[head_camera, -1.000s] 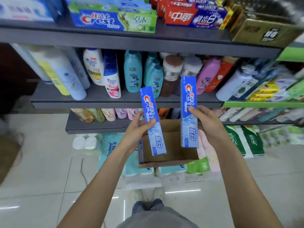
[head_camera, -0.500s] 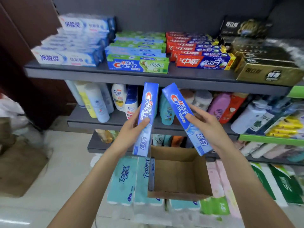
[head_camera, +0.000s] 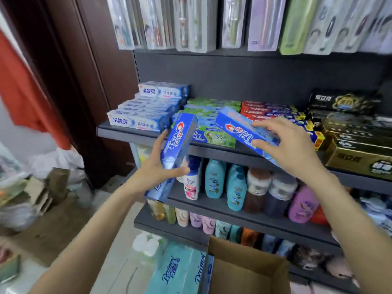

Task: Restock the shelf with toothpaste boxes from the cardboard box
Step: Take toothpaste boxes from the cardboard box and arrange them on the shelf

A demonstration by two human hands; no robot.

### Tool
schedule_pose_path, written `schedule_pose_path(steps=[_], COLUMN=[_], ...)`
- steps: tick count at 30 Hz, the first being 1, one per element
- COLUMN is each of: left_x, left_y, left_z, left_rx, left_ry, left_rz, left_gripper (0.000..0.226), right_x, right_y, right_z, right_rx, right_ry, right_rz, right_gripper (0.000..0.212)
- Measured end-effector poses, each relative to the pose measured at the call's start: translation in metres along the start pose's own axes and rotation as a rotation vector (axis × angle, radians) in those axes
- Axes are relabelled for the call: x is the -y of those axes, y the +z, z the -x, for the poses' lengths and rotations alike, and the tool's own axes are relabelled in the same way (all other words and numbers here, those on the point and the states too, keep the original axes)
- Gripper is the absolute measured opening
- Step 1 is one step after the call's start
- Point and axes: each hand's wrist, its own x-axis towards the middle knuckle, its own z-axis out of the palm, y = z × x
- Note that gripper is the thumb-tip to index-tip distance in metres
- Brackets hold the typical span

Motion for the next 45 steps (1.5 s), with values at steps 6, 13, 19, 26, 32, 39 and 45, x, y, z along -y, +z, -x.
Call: schedule_pose_path(steps=[6, 13, 19, 26, 32, 39, 45], left_x=[-0.003, 0.003, 0.008, 0.027, 0.025, -0.01, -0.032], left_y=[-0.034, -0.068, -0.094, -0.105, -0.098, -0.047, -0.01], left_z=[-0.062, -0.153, -0.201, -0.231, -0.237, -0.23, -0.209], left_rx=[-0.042, 0.036, -0.063, 0.012, 0.016, 0.053, 0.155], left_ry=[0.036, 0.228, 0.297, 0.248, 0.24, 0.145, 0.179], left_rz=[-0.051, -0.097, -0.239, -0.13, -0.213, 0.282, 0.283], left_gripper=[0.079, 0.08, 0.074, 0.082, 0.079, 0.054, 0.047], right_x=[-0.008, -0.007, -0.024, -0.063, -0.047, 0.046, 0.029], right_y=[0.011, 0.038, 0.102, 0.175, 0.163, 0.132, 0.114], right_z=[-0.073, -0.138, -0.218, -0.287, -0.272, -0.198, -0.208], right_rx=[0.1, 0.217, 0.2, 0.273, 0.254, 0.365, 0.3], right_ry=[-0.03, 0.148, 0.073, 0.061, 0.053, 0.35, 0.213], right_rz=[0.076, -0.222, 0.285, 0.519, 0.357, -0.573, -0.146], right_gripper=[0.033, 0.028, 0.033, 0.043, 0.036, 0.043, 0.063])
